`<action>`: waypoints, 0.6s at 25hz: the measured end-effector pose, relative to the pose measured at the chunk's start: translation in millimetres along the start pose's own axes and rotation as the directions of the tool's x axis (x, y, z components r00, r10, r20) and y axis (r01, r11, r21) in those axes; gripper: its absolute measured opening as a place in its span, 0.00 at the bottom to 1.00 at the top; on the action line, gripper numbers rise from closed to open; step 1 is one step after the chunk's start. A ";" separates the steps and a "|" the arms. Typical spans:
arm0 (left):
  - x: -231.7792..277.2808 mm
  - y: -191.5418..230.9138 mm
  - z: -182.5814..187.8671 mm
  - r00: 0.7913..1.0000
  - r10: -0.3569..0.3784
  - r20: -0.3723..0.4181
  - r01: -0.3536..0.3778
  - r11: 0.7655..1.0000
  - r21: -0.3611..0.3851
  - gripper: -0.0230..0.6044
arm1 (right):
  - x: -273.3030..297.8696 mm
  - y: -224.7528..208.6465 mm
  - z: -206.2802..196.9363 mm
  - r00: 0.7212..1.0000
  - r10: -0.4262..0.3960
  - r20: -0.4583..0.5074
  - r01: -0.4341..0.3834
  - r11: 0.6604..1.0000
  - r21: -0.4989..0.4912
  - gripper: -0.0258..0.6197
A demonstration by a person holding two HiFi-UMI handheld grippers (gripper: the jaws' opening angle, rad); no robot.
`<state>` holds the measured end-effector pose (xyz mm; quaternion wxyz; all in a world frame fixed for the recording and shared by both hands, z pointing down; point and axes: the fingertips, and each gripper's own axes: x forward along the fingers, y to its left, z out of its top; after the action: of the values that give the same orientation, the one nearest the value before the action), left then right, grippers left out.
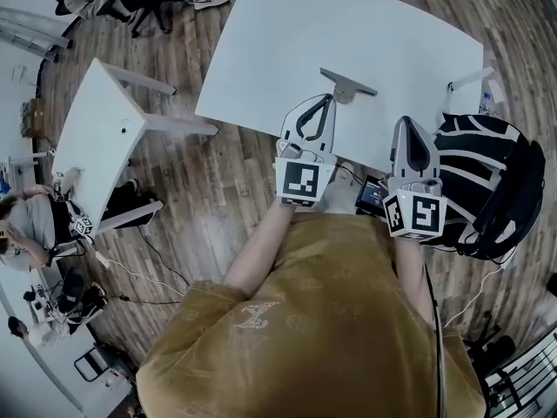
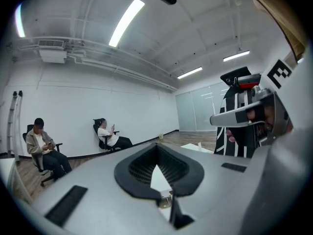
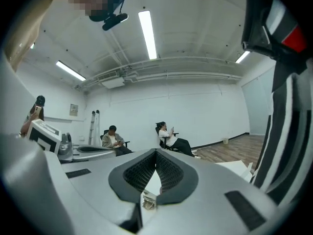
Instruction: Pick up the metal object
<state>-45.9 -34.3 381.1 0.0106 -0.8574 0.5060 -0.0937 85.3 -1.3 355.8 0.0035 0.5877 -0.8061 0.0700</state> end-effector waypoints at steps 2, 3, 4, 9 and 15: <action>10.6 0.0 0.7 1.000 -0.002 -0.016 0.003 1.000 0.020 0.05 | 7.2 -2.8 -2.4 1.000 0.003 -0.018 -0.004 1.000 -0.024 0.05; 15.0 0.9 1.8 1.000 -0.002 -0.018 0.002 0.999 0.038 0.05 | 9.9 -3.3 -2.8 1.000 0.009 -0.020 -0.010 1.000 -0.023 0.05; 19.5 2.0 2.1 1.000 -0.002 -0.020 0.003 0.998 0.063 0.05 | 12.3 -3.5 -3.0 1.000 0.017 -0.020 -0.017 1.000 -0.018 0.05; 43.9 5.3 -14.7 0.997 -0.039 -0.064 0.048 0.986 0.159 0.05 | 21.7 -9.8 -5.5 0.999 0.015 -0.035 -0.015 1.000 0.001 0.05; 69.9 -8.3 -61.0 0.973 -0.129 -0.190 0.197 0.895 0.400 0.05 | 35.7 -24.0 -13.6 0.997 -0.048 -0.059 0.050 0.998 0.027 0.05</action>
<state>-16.3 -86.3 452.4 0.1451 -0.8647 0.3995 -0.2677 96.0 -40.7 375.0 0.0204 0.6049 -0.7899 0.0987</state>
